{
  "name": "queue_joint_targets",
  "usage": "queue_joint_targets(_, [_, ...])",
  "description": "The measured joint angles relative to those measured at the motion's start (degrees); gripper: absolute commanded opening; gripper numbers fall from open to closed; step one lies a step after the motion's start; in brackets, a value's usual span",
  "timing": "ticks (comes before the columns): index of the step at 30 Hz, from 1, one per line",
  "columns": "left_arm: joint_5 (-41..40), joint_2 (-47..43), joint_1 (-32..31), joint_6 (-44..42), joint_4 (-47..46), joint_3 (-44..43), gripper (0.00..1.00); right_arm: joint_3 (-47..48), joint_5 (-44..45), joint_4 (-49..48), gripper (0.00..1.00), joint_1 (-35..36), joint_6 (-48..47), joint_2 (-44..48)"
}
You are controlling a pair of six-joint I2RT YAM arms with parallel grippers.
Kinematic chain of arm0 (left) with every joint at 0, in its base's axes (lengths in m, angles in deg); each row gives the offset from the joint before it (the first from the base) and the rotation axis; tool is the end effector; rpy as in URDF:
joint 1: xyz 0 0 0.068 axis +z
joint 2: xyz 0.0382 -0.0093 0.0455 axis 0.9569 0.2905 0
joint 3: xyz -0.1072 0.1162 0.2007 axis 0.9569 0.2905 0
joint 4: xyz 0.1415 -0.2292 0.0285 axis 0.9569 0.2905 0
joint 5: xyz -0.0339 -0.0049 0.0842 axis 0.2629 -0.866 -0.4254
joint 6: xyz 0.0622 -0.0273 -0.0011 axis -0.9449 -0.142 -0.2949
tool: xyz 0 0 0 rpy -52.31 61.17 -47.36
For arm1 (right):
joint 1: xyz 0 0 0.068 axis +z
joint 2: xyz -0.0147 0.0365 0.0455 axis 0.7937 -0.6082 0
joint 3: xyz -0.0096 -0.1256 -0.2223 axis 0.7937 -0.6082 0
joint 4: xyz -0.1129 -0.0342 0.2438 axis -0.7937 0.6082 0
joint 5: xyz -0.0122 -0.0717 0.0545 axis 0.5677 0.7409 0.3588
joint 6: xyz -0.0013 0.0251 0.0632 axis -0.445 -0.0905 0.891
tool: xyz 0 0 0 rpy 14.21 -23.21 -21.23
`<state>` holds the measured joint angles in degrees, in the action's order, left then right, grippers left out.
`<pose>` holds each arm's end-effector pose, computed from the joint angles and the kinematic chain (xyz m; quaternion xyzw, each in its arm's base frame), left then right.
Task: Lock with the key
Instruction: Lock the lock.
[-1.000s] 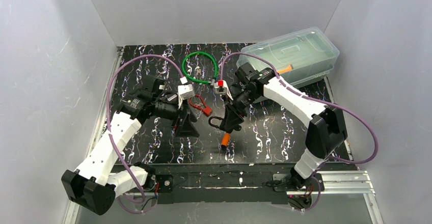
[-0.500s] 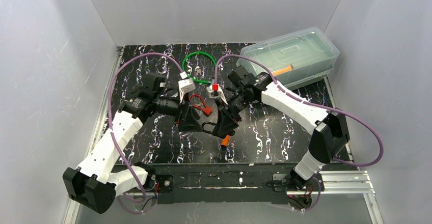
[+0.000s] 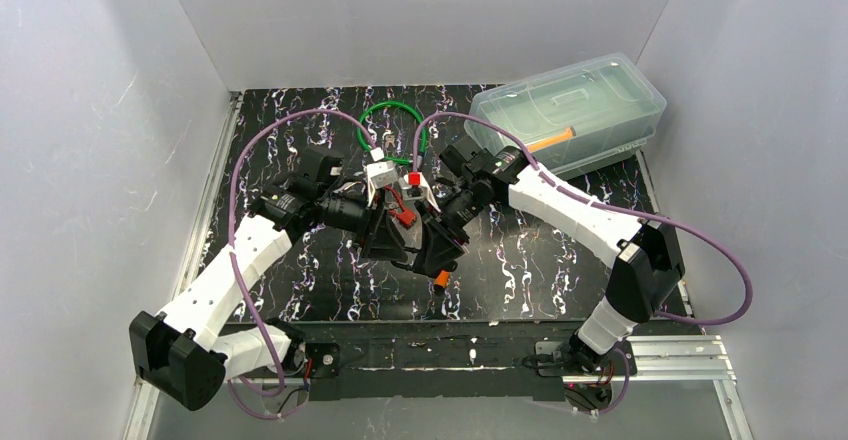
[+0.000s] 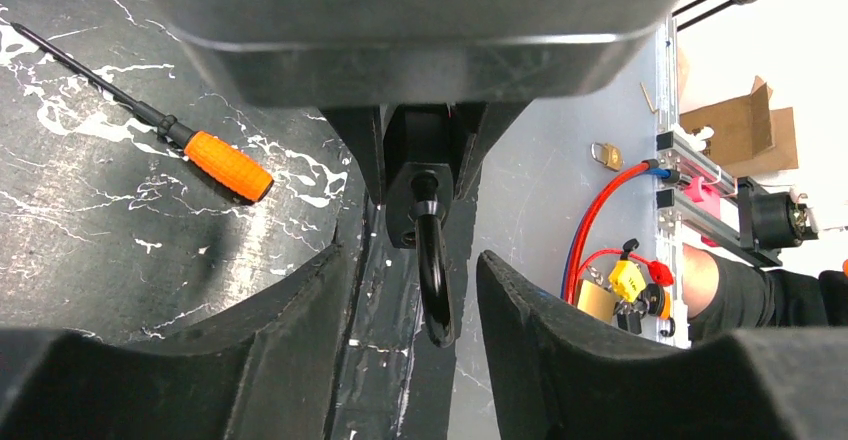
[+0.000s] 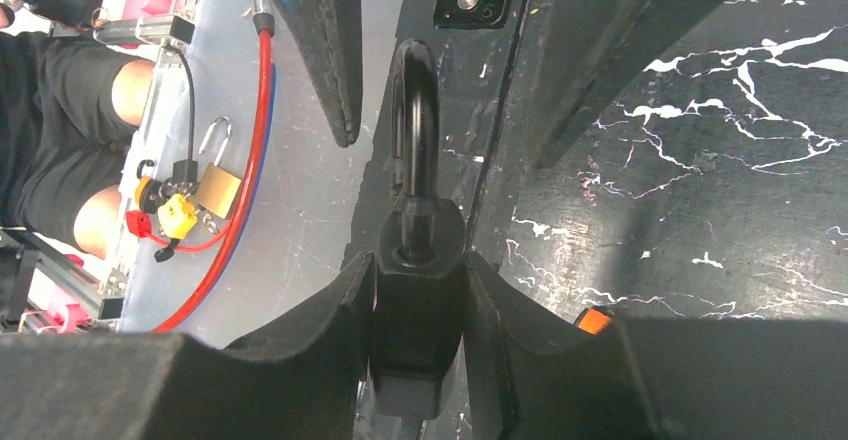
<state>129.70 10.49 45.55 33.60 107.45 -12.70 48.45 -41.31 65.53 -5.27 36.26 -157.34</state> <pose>0.2033 -0.1587 0.3090 0.4279 0.6966 -0.5045 0.2776 0.1960 0.2808 0.2795 -0.6246 0.5852 0.4999 0.1326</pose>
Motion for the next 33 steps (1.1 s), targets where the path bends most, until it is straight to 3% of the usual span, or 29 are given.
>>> queue_joint_targets(4, [0.1,0.1,-0.1,1.4,-1.1,0.1,0.42,0.0,0.0,-0.7,0.01,0.0,1.2,0.0])
queue_joint_targets(14, [1.2,-0.3,-0.5,4.8,-3.4,3.3,0.00,0.0,0.4,-3.1,0.01,0.0,5.4,-0.4])
queue_joint_targets(29, [1.4,-1.5,-0.5,6.3,-3.4,3.3,0.00,-0.5,-1.2,-4.4,0.01,0.0,7.4,-0.4])
queue_joint_targets(33, [1.5,-1.5,-0.5,8.8,-4.3,3.4,0.00,-0.6,-1.6,-4.6,0.20,-0.1,7.4,-0.3])
